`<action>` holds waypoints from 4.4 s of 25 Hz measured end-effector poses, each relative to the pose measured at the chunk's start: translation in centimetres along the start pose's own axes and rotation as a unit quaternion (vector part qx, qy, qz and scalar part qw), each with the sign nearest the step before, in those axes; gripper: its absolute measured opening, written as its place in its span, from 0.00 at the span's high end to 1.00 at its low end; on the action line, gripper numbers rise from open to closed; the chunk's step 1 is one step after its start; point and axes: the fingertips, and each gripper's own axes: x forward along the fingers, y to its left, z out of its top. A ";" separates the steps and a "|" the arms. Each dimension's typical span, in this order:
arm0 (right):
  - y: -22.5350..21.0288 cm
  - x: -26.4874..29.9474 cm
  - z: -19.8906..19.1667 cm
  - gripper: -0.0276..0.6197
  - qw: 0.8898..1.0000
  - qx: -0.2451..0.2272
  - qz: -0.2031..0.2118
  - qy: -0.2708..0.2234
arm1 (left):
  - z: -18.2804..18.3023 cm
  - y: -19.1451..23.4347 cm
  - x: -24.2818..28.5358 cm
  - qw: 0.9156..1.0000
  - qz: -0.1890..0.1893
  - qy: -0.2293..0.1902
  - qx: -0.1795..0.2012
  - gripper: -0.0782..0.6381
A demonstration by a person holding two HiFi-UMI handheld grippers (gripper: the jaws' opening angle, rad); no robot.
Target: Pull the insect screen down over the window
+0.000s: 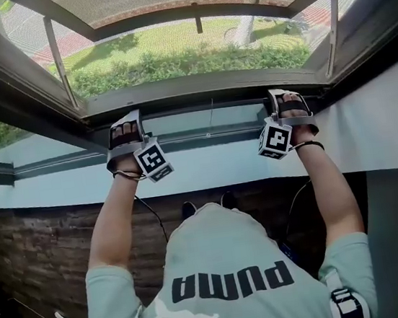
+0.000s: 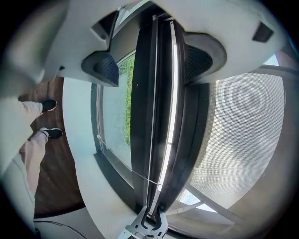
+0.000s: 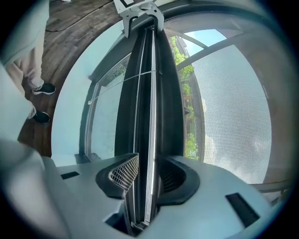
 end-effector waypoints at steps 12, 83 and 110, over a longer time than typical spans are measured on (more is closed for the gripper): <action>3.8 1.6 -0.2 0.75 0.999 0.014 -0.023 0.021 | 0.1 -2.6 1.5 1.000 0.015 0.002 -0.010 0.30; 2.5 1.9 0.7 0.77 0.996 -0.004 -0.091 0.005 | -0.2 -0.9 2.3 0.990 0.134 0.029 -0.035 0.45; -2.7 -12.5 0.8 0.95 0.730 0.641 0.025 -0.236 | 9.3 3.0 -14.5 0.449 -0.165 -0.359 -0.802 0.87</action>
